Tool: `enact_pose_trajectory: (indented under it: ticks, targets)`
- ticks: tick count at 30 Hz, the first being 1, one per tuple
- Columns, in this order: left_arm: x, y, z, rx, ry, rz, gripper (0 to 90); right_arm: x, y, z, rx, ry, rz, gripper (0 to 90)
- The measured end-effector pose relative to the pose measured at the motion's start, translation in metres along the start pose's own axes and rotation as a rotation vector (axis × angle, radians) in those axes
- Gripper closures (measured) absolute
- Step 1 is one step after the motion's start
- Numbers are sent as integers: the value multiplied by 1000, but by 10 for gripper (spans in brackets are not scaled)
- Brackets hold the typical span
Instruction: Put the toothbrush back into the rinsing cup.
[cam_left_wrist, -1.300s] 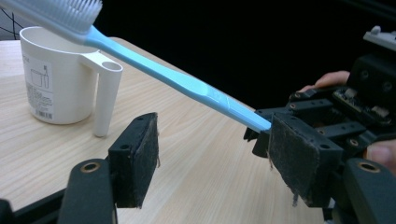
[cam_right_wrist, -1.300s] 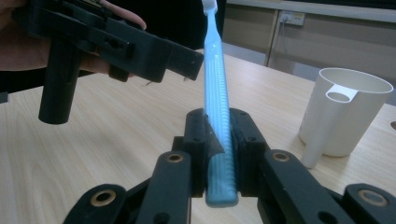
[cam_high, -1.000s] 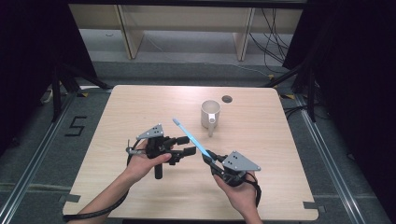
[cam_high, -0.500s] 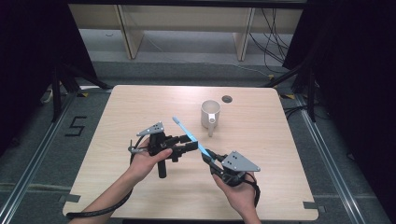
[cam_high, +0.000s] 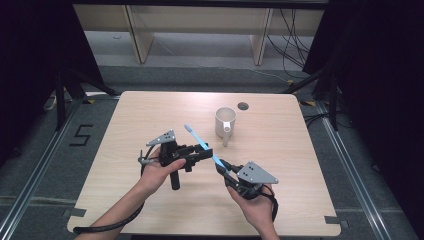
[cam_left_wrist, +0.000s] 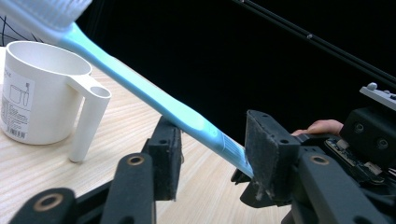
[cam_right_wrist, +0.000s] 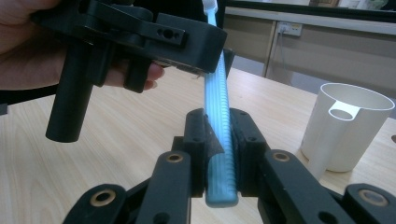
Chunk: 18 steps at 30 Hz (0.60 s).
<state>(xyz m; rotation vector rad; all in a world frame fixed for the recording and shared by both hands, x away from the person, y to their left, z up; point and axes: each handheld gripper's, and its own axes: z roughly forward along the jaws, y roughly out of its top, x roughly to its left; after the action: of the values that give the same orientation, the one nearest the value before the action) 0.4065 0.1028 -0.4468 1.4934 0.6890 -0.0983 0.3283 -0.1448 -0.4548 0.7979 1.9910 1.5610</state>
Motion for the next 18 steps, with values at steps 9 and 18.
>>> enact_pose_trajectory:
  ticks: [9,18]
  targets:
    - [0,1,0,-25,-8,-25,664,2,-1,1,10,-8,-7,783]
    - [-3,2,-1,-31,-35,-16,758,5,-4,6,32,-17,-34,771]
